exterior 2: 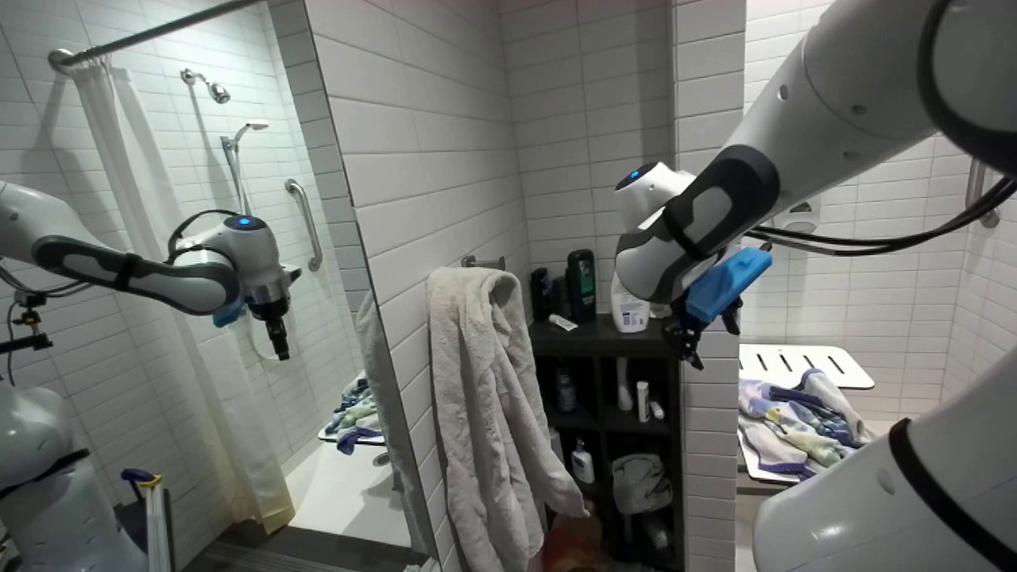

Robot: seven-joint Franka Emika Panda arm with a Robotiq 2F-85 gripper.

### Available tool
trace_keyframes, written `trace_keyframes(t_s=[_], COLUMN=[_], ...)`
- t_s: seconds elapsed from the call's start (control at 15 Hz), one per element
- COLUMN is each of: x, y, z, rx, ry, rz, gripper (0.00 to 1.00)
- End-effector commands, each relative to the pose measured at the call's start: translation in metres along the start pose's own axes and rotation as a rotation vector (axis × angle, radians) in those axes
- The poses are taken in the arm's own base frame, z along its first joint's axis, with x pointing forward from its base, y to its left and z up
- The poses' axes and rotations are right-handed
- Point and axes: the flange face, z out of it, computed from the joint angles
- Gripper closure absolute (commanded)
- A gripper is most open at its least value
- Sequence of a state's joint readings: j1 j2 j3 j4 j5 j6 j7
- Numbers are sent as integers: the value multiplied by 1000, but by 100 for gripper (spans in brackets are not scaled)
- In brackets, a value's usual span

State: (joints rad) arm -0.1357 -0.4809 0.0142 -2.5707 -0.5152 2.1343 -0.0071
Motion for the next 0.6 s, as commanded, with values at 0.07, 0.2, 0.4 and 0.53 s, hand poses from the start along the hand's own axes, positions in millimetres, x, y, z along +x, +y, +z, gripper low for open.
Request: trace_keyframes(t_s=[0.07,0.2,0.4,0.53], x=[-4,-9,-25,-18], y=[-34,-38,-54,-55], z=[-18,-37,-66,-55], rx=[-5,31,138,119], ry=[-52,-60,-99,-112], rz=[-217,-306,-465,-421], gripper=[0,0,0,0])
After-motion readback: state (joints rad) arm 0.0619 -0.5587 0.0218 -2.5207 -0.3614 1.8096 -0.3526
